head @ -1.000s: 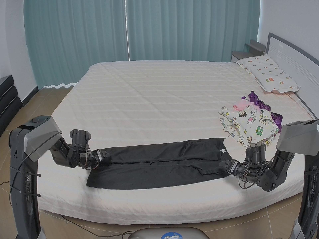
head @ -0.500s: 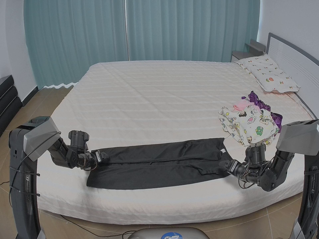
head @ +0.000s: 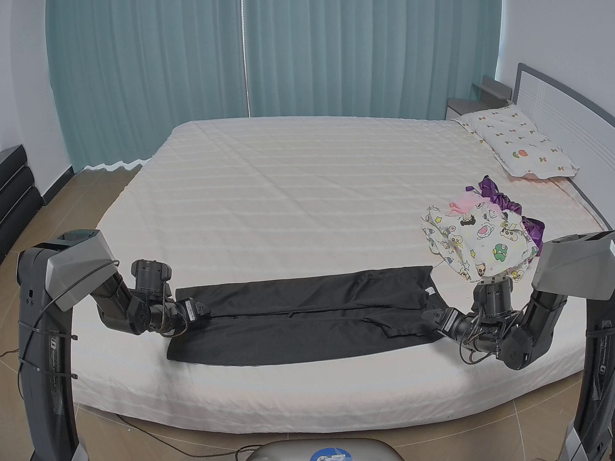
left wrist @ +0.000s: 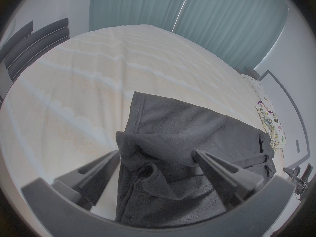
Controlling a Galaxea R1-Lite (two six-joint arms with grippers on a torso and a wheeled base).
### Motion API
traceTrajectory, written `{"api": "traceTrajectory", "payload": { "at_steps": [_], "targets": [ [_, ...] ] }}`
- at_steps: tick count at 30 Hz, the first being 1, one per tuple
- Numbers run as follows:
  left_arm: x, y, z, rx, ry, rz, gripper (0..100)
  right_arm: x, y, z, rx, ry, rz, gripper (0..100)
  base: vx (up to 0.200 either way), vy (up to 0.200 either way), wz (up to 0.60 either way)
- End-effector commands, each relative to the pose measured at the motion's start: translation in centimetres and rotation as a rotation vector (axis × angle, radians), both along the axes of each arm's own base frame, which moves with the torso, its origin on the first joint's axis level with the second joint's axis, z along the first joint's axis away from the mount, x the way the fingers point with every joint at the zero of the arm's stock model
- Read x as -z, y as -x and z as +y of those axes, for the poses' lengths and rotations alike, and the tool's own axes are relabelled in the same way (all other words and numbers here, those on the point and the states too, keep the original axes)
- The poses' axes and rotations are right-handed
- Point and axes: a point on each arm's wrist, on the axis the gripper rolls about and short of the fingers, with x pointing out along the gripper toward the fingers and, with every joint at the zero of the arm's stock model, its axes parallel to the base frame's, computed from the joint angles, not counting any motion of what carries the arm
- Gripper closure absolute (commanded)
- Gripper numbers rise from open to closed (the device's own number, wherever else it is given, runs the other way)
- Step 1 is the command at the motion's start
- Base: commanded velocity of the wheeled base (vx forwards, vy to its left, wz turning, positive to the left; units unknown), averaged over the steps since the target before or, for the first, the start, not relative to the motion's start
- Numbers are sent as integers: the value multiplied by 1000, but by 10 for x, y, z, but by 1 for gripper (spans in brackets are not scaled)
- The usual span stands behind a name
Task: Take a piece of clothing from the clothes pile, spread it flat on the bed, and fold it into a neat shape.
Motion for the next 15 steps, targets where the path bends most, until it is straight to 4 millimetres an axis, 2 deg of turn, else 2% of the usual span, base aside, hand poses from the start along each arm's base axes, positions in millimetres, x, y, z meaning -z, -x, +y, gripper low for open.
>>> {"api": "traceTrajectory", "payload": {
  "at_steps": [1,9,15],
  "targets": [
    [0,1,1,-2,-1,3,100,0,0,0,0,1,0,0,0,0,0],
    [0,4,8,-23,-5,12,100,0,1,0,-1,-1,1,0,0,0,0],
    [-13,8,20,-52,-5,-1,100,-1,2,0,-1,-2,-5,0,0,0,0]
  ]
}}
